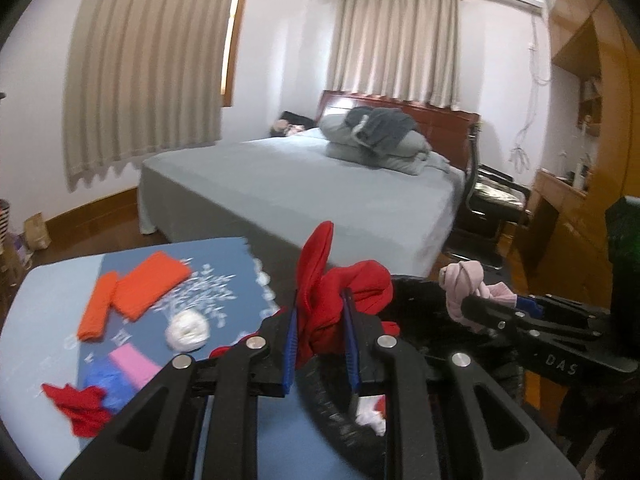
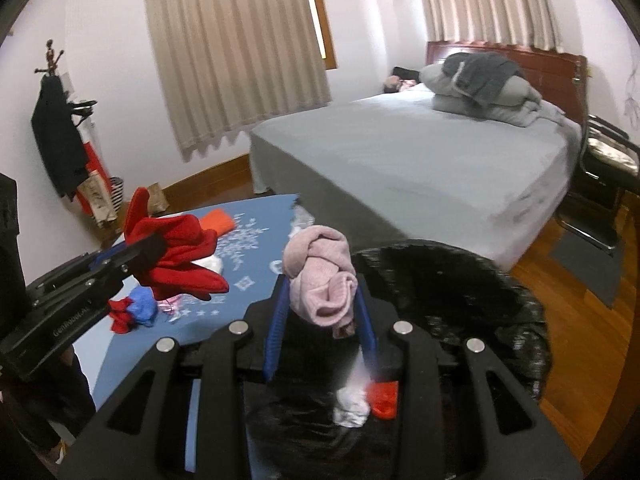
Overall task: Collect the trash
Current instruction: 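Carry the red cloth with the left gripper while the right carries the pink sock over the bin, then open both grippers over the bin to drop the red cloth and pink sock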
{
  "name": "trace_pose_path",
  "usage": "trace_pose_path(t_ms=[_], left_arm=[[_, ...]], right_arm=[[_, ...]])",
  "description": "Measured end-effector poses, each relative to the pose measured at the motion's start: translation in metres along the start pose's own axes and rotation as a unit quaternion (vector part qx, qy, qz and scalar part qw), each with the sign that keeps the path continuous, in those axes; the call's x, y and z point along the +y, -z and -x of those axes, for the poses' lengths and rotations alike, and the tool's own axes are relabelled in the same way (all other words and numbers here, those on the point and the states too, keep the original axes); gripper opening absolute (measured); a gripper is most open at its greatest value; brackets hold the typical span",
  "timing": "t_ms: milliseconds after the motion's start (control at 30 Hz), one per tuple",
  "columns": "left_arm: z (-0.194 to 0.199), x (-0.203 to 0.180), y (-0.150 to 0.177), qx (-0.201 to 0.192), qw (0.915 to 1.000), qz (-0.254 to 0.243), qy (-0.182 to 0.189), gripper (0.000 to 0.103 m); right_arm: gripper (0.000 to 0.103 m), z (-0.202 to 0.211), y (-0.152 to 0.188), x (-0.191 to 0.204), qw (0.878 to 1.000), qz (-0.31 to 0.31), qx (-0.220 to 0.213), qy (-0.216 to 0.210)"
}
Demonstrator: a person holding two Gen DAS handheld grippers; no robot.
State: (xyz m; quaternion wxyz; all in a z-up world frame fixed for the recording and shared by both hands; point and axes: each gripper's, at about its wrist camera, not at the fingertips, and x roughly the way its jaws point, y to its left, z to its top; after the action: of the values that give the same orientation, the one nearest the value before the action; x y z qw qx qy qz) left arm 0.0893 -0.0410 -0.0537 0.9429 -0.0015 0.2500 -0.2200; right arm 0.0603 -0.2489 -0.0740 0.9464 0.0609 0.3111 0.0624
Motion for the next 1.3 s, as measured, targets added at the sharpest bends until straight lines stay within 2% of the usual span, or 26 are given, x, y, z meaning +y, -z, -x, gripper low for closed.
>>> trace_pose_path(t_ms=[267, 633, 1000, 1067, 1133, 1200, 1300], left_arm=[[-0.025, -0.037, -0.011, 0.0, 0.9986, -0.017, 0.05, 0.02], [-0.056, -0.081, -0.028, 0.001, 0.9939, -0.02, 0.109, 0.02], [-0.105, -0.087, -0.001, 0.074, 0.9905, -0.018, 0.114, 0.022], [-0.11, -0.085, 0.003, 0.085, 0.99, -0.018, 0.111, 0.026], [-0.113, -0.083, 0.006, 0.094, 0.9895, -0.015, 0.109, 0.036], [-0.112, -0.08, 0.007, 0.098, 0.9896, -0.012, 0.104, 0.049], [-0.109, -0.074, 0.006, 0.097, 0.9905, -0.004, 0.097, 0.059]], right_arm=[[0.031, 0.013, 0.003, -0.041, 0.999, -0.018, -0.009, 0.04], [0.031, 0.025, 0.01, -0.086, 0.996, -0.043, -0.021, 0.074], [0.034, 0.008, 0.019, -0.102, 0.995, -0.058, -0.002, 0.077], [0.034, 0.004, 0.022, -0.103, 0.995, -0.06, 0.002, 0.079], [0.036, 0.001, 0.023, -0.104, 0.995, -0.061, 0.005, 0.081], [0.048, 0.0, 0.024, -0.104, 0.995, -0.061, 0.005, 0.083], [0.064, 0.001, 0.023, -0.104, 0.994, -0.064, 0.002, 0.089]])
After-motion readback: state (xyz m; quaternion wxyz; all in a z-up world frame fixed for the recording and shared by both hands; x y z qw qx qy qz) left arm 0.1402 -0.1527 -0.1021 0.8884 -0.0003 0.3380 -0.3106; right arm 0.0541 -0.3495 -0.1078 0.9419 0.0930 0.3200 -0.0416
